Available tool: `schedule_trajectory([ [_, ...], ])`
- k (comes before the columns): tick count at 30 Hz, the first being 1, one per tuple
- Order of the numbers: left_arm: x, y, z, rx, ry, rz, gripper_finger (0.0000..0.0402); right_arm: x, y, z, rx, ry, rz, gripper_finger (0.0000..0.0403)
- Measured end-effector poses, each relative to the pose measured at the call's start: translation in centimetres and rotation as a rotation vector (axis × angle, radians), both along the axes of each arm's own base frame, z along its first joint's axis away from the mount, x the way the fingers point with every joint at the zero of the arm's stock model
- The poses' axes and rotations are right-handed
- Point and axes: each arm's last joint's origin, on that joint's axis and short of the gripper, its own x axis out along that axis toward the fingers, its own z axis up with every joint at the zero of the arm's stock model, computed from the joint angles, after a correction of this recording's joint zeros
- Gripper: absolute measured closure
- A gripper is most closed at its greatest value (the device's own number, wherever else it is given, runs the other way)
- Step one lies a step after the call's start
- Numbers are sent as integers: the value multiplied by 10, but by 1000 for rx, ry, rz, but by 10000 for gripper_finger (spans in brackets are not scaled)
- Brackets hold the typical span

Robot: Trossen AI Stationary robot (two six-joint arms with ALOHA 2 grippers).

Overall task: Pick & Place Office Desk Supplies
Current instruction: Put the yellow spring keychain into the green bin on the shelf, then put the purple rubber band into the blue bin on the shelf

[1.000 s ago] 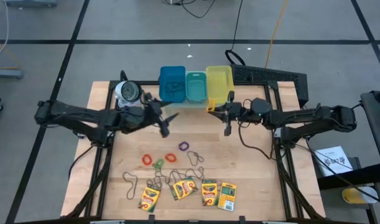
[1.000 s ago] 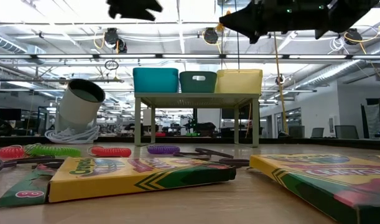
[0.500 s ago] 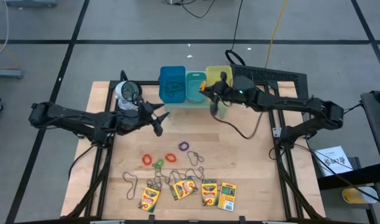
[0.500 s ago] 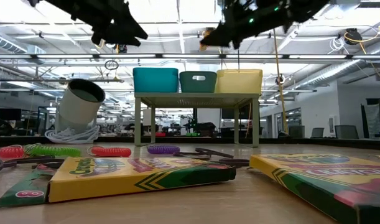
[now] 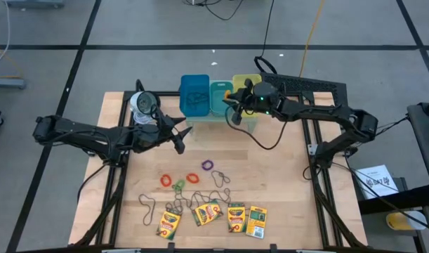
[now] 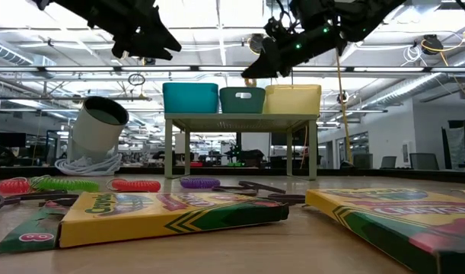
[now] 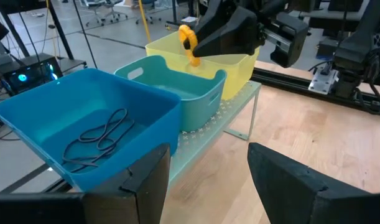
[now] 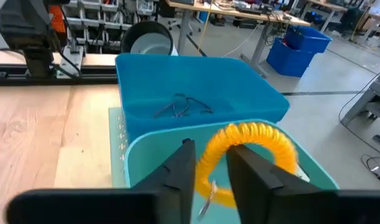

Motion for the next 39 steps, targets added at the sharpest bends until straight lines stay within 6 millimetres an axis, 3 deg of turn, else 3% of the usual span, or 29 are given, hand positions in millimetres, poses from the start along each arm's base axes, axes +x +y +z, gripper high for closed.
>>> schedule_trajectory([
  [10, 1, 0, 3, -3, -31, 0, 178, 0, 1, 1, 65, -27, -6, 220],
  [15, 1, 0, 3, -3, -31, 0, 178, 0, 3, 2, 180, -69, 63, 209],
  [22, 1, 0, 3, -3, -30, 0, 178, -1, 6, 4, 154, -58, 76, 209],
  [26, 1, -1, 2, -13, -27, -29, 178, -12, 17, 17, 96, -17, 109, 209],
  [33, 2, -4, 1, -48, -21, -139, 178, -53, 49, 45, 98, 75, 163, 209],
  [39, 3, -6, 1, -74, -19, -223, 178, -84, 72, 51, 176, 158, 190, 209],
])
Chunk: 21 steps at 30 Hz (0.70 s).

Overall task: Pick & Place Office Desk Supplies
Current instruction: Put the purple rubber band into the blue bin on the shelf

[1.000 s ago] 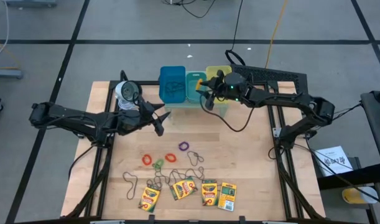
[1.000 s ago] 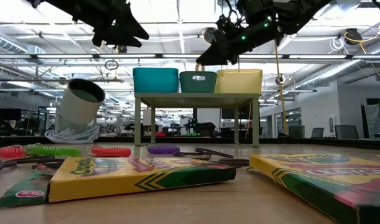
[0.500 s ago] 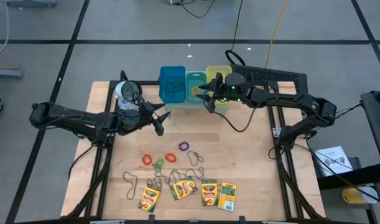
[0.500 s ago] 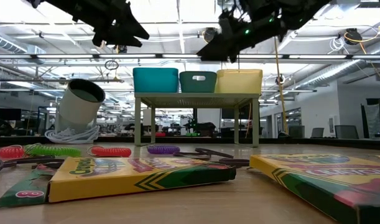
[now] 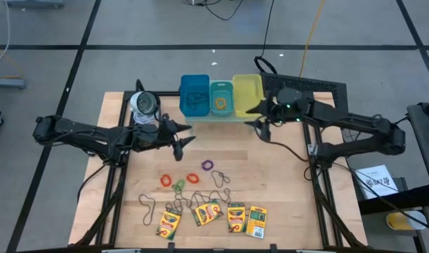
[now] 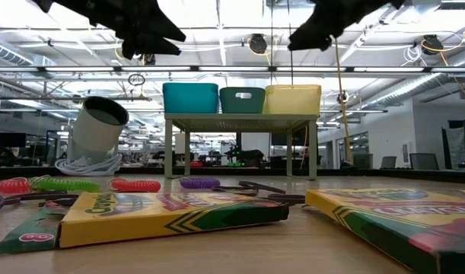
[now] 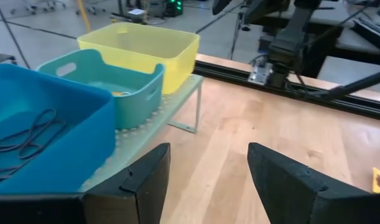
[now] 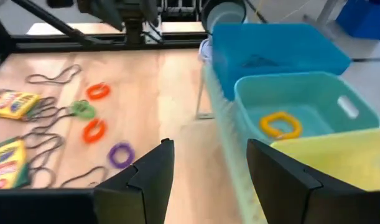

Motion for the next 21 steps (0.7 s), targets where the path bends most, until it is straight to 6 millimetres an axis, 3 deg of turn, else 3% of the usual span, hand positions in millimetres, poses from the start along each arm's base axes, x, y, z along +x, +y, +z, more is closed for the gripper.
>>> schedule_trajectory([
  [9, -5, -2, -14, -151, 114, -29, 178, -17, 25, -41, 9, -95, 72, 209],
  [16, -20, -6, -38, -482, 337, 33, 178, -28, 30, -49, -17, -181, 88, 209],
  [21, -33, -19, -53, -723, 519, 124, 179, -32, 31, -58, -26, -192, 90, 209],
])
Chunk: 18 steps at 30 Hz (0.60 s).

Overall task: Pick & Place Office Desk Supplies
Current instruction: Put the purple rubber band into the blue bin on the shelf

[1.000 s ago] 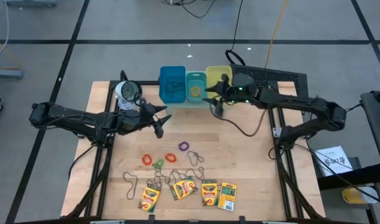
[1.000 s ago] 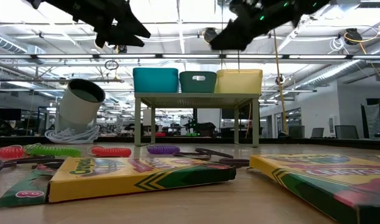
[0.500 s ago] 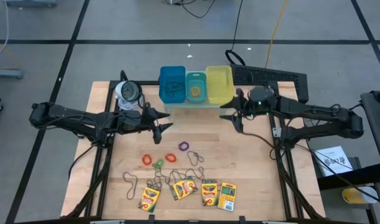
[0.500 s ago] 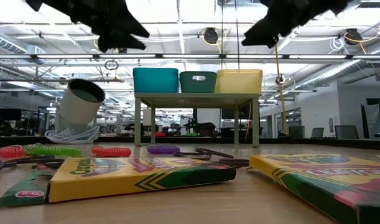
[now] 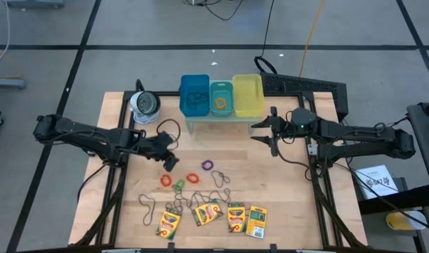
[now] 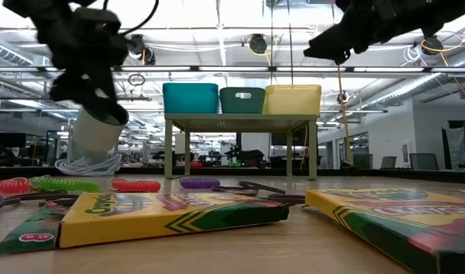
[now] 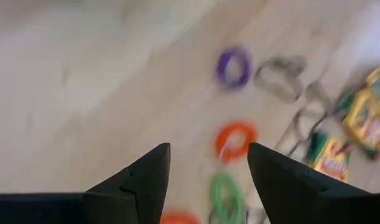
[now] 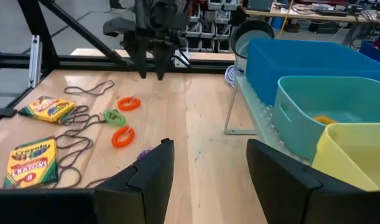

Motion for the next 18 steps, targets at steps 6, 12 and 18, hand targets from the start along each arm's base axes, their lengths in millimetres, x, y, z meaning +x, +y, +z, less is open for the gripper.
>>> schedule_trajectory([
  [6, -9, -28, -14, -140, 160, 110, 179, -3, 1, -18, -20, 43, 8, 209],
  [12, -10, -66, -23, -406, 273, 203, 179, -2, 0, -18, -66, 13, 16, 209],
  [18, -27, -97, -38, -527, 519, 387, 179, -2, 0, -17, -97, 6, 23, 209],
])
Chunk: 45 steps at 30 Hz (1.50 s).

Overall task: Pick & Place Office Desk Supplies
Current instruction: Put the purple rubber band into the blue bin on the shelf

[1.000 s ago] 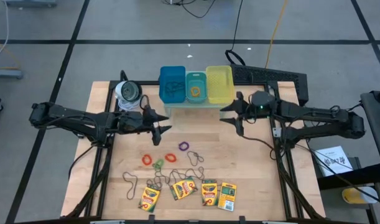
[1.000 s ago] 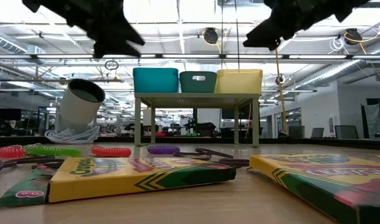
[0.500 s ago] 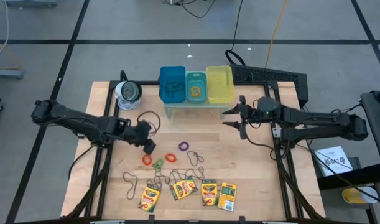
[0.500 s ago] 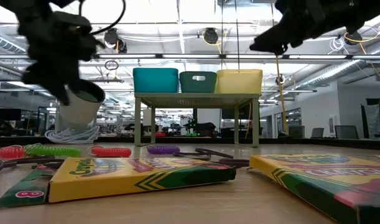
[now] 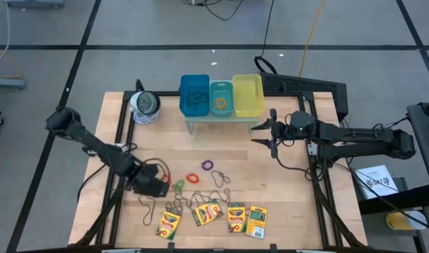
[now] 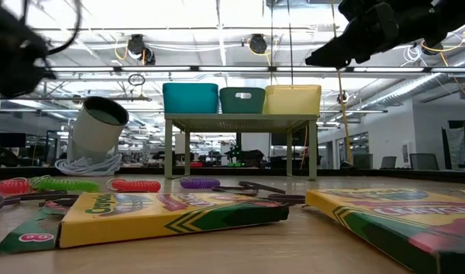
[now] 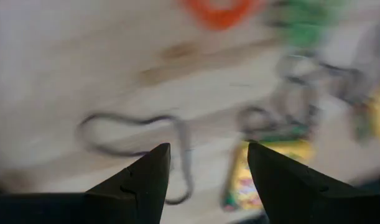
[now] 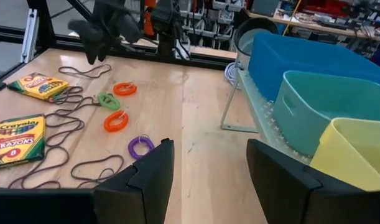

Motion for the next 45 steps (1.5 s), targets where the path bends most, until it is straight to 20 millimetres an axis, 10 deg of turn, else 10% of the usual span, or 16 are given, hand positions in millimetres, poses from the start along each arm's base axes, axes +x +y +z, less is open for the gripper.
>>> schedule_trajectory([
  [27, -29, -34, -44, 246, 311, 21, 185, 2, 0, 8, -66, -78, 13, 209],
  [40, -23, -35, -45, 298, 185, 32, 382, 2, 0, 8, -67, -78, 12, 209],
  [45, -22, -34, -45, 331, 154, 26, 391, 2, 0, 8, -66, -78, 12, 209],
])
